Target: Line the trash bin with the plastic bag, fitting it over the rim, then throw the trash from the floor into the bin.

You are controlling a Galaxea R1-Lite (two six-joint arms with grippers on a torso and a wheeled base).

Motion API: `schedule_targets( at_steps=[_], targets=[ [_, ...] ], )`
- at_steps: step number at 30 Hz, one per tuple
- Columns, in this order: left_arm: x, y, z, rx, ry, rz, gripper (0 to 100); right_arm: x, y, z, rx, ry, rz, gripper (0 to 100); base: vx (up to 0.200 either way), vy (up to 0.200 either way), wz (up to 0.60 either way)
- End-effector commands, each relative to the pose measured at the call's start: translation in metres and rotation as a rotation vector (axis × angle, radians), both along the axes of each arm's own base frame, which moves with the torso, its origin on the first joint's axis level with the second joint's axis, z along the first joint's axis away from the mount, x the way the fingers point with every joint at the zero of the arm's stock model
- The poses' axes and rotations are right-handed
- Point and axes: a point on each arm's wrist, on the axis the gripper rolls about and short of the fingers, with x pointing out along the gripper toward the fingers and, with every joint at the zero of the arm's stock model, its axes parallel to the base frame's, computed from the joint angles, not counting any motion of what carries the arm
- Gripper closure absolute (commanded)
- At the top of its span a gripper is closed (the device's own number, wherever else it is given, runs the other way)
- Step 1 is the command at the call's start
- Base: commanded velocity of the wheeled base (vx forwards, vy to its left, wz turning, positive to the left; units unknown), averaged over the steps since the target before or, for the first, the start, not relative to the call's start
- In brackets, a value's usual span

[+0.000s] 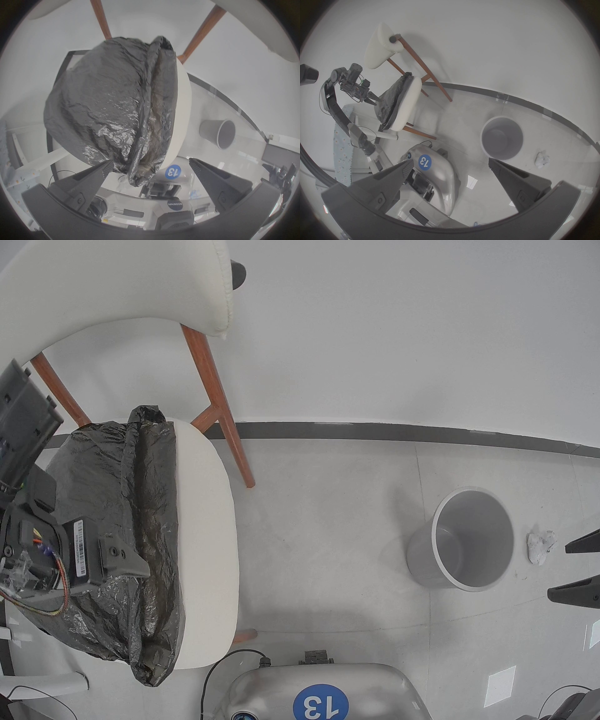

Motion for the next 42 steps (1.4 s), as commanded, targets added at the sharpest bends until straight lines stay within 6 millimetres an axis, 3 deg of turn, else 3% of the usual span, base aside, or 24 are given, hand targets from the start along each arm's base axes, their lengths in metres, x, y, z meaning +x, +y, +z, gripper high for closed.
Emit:
schedule_targets(
  at_steps=[1,9,14,29,42],
  targets=[
    [0.006,0.012,-0.008,-0.049,0.016,-0.018,0,0.000,0.008,-0.003,0.029,0.040,0.042,0,0.000,0.000,0.00],
    [0.034,0.017,-0.042,-0.113,-0.031,-0.026,0,0.006,0.013,-0.002,0.049,0.064,0.052,0,0.000,0.000,0.00],
    [0.043,0.019,-0.053,-0.126,-0.041,-0.053,0,0.006,0.013,-0.002,0.051,0.066,0.054,0,0.000,0.000,0.00],
    [0.078,0.015,-0.058,-0.183,-0.100,-0.088,0,0.003,0.010,-0.004,0.055,0.066,0.037,0,0.000,0.000,0.00],
    [0.082,0.014,-0.066,-0.174,-0.071,-0.085,0,0.000,0.009,-0.003,0.065,0.060,0.029,0,0.000,0.000,0.00]
  ],
)
